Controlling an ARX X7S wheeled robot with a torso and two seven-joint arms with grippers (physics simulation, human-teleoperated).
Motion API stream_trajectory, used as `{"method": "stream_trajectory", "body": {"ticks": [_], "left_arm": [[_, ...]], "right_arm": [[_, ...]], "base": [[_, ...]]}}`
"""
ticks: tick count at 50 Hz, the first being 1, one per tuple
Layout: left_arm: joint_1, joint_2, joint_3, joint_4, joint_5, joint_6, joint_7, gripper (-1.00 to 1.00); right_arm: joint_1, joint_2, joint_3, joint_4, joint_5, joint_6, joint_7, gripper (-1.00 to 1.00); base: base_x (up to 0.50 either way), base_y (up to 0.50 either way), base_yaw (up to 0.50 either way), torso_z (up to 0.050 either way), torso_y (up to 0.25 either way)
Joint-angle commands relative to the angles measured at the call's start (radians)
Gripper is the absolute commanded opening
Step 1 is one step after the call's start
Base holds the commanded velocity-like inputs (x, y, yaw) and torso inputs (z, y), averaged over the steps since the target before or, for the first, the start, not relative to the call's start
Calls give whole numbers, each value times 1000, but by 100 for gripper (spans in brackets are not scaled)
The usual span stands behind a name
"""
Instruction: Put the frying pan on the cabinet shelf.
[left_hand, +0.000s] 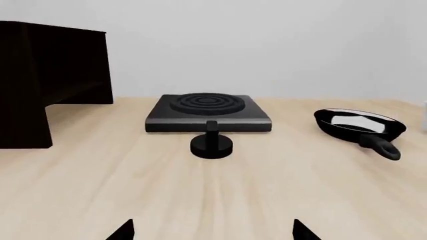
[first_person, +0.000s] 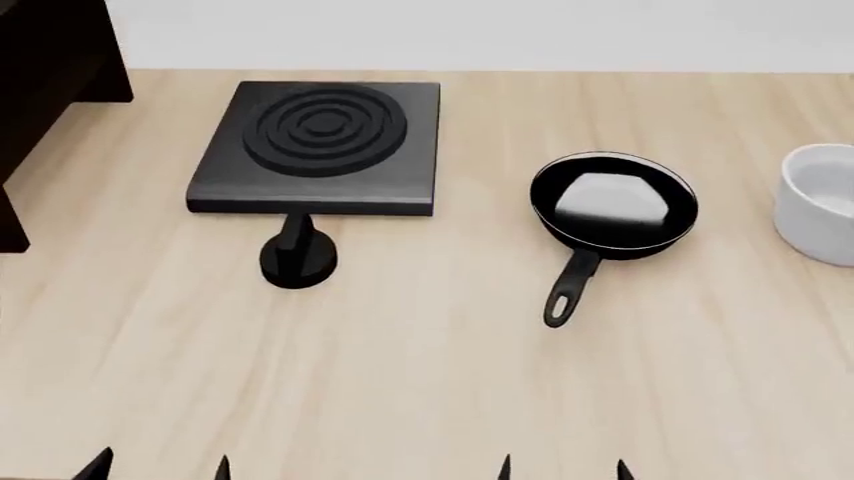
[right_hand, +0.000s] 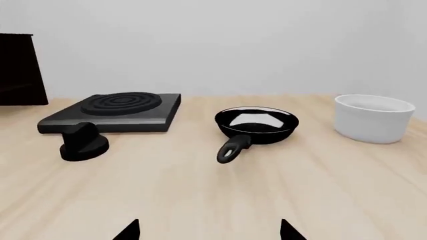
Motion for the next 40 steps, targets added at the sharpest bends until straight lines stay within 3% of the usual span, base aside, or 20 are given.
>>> {"method": "stream_trajectory", "body": {"ticks": [1, 21, 28, 40], "left_arm": [[-5, -14, 24, -16, -13, 8, -6, 100], [-14, -31, 41, -36, -50, 11, -27, 100], [-35, -36, 47, -97, -40, 28, -42, 100], [-14, -45, 55, -27, -70, -4, -57, 100]], "right_arm": [[2, 15, -19, 3, 18, -3, 14, 100], [30, 29, -37, 117, 51, -113, 18, 100], [34, 32, -38, 140, 67, -136, 19, 100], [30, 44, -50, 123, 70, -138, 41, 100]], "base": [[0, 0, 0, 50, 0], [0, 0, 0, 50, 0], [0, 0, 0, 2, 0], [16, 18, 0, 0, 0]]}}
